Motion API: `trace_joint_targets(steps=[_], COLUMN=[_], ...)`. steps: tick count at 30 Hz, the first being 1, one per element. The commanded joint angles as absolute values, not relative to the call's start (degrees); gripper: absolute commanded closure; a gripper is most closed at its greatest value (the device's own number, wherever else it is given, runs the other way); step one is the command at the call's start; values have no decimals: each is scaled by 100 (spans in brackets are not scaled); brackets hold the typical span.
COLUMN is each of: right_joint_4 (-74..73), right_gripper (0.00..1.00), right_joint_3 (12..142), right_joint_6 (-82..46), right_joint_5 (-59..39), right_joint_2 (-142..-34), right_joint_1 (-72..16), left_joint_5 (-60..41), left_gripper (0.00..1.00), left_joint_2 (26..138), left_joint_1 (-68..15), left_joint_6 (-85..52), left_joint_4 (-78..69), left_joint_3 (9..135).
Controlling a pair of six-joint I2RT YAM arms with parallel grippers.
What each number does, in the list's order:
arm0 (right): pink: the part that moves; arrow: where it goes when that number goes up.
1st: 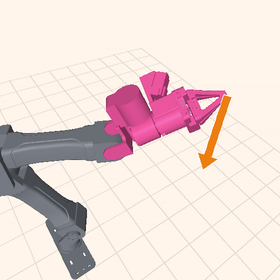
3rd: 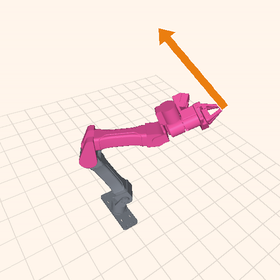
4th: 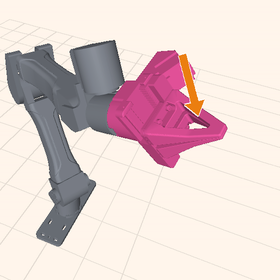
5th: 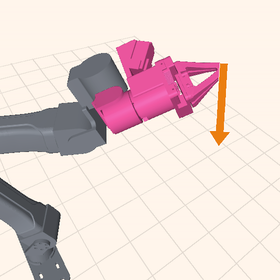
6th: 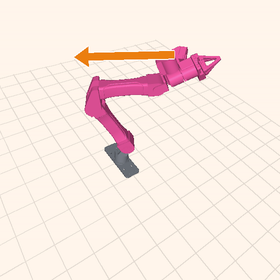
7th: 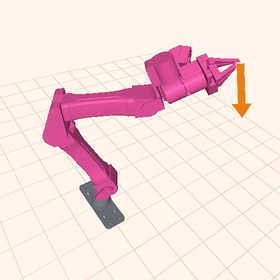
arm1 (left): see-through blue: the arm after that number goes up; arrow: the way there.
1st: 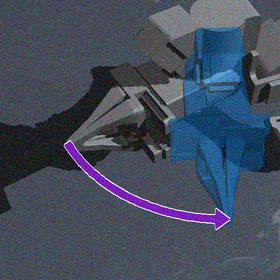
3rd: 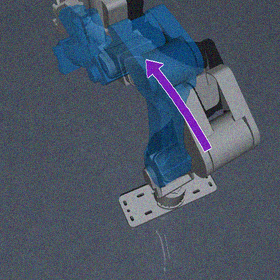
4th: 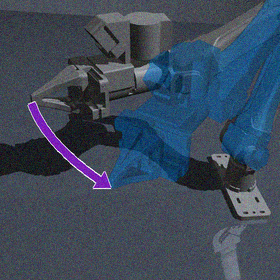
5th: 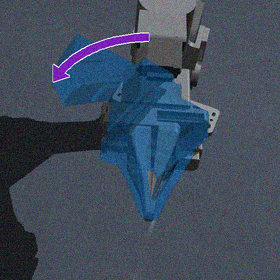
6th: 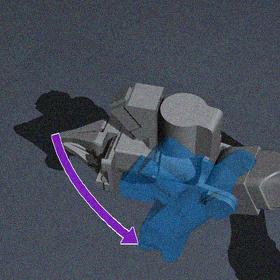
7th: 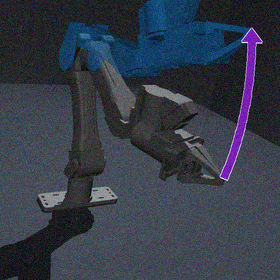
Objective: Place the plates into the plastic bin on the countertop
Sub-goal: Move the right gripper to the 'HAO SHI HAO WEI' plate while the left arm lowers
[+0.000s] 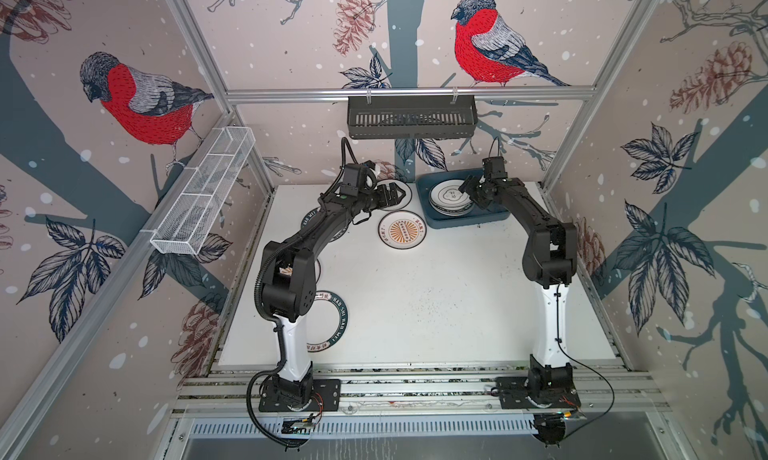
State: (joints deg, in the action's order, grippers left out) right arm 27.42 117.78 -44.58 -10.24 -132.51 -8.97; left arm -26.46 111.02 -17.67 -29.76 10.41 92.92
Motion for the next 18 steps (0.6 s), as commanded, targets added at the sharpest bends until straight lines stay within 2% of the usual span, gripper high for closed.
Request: trace_joint_targets(steps=[1, 7, 18], right_joint_4=[3036, 3031, 2495], right_gripper=[25, 24, 7], right_joint_3=[11813, 11737, 11317], right_joint_6=[-4316, -4213, -3850], right_joint_5=[-708, -653, -662], right_joint_2=[-13176, -13009, -12426], right_joint_1=[-940, -1057, -1783], left_joint_5=[-2406, -2075, -1207], left_gripper=[4, 4, 4], left_joint_2=[10775, 10211, 8773], left_joint_1=[-1643, -1455, -672], left_joint_6=[-3059, -3063, -3778], left_joint_4=[751, 947, 1265], left_joint_3=[8958, 8392, 6592])
